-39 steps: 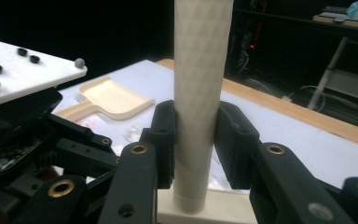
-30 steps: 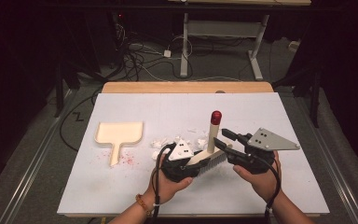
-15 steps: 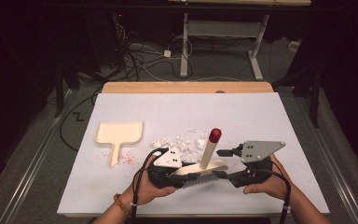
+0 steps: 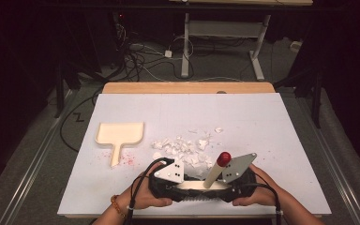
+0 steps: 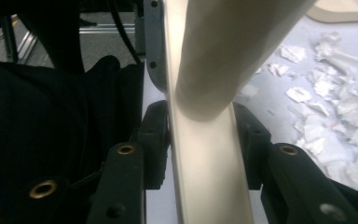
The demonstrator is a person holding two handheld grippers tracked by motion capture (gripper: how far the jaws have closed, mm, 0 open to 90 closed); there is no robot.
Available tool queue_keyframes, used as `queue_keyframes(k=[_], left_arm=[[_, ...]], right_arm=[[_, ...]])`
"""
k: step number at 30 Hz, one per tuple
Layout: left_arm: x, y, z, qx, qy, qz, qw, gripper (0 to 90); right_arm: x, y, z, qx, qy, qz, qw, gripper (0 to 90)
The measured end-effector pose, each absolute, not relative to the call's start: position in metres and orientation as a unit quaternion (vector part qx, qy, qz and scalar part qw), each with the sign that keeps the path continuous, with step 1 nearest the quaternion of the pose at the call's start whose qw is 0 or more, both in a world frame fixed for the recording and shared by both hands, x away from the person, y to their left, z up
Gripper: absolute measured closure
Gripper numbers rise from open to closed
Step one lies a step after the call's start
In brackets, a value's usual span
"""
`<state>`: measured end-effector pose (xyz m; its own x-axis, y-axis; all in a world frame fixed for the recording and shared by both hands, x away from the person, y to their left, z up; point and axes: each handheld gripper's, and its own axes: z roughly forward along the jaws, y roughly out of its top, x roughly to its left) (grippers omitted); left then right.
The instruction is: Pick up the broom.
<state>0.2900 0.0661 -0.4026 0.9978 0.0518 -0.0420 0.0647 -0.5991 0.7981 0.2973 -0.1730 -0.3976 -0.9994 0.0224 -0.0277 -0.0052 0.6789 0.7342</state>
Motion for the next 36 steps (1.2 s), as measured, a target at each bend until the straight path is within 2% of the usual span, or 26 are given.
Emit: queue_keyframes(k=[4,5,7,8,11,12,13,15,17,21,28,34,36], left_arm=[[0.291,0.068,-0.403,0.889,0.034,-0.001,0.457,60.3],[0.290,0.069,-0.401,0.887,0.032,0.016,0.460,59.5],[0.288,0.071,-0.397,0.885,0.047,0.051,0.460,47.6],[0.288,0.071,-0.397,0.885,0.047,0.051,0.460,43.9],[0.285,0.082,-0.391,0.878,0.087,0.127,0.454,37.5],[0.284,0.085,-0.391,0.875,0.102,0.156,0.448,29.8],[0.283,0.089,-0.391,0.872,0.113,0.178,0.442,27.9],[0.282,0.093,-0.392,0.869,0.122,0.195,0.439,23.7],[0.280,0.109,-0.398,0.861,0.148,0.232,0.428,22.6],[0.278,0.132,-0.407,0.850,0.187,0.260,0.418,20.1],[0.274,0.164,-0.427,0.846,0.241,0.278,0.386,20.0],[0.263,0.192,-0.451,0.829,0.303,0.272,0.384,20.0],[0.262,0.195,-0.454,0.826,0.305,0.273,0.388,20.0]], right_arm=[[0.297,-0.173,-0.398,0.014,0.915,0.402,0.017,67.7],[0.297,-0.173,-0.398,0.013,0.913,0.407,0.016,67.7],[0.297,-0.173,-0.395,0.021,0.911,0.410,0.026,67.7],[0.296,-0.174,-0.394,0.027,0.911,0.409,0.030,67.7],[0.298,-0.179,-0.389,0.038,0.908,0.415,0.053,67.7],[0.300,-0.182,-0.387,0.040,0.904,0.420,0.063,67.7],[0.300,-0.184,-0.385,0.053,0.903,0.421,0.067,67.7],[0.302,-0.190,-0.381,0.072,0.901,0.421,0.080,67.7],[0.305,-0.196,-0.378,0.087,0.896,0.424,0.098,67.7],[0.311,-0.206,-0.374,0.111,0.890,0.426,0.119,67.7],[0.323,-0.224,-0.369,0.147,0.877,0.430,0.153,67.7],[0.334,-0.236,-0.367,0.172,0.867,0.437,0.168,67.7],[0.338,-0.240,-0.367,0.181,0.865,0.433,0.178,67.7]])
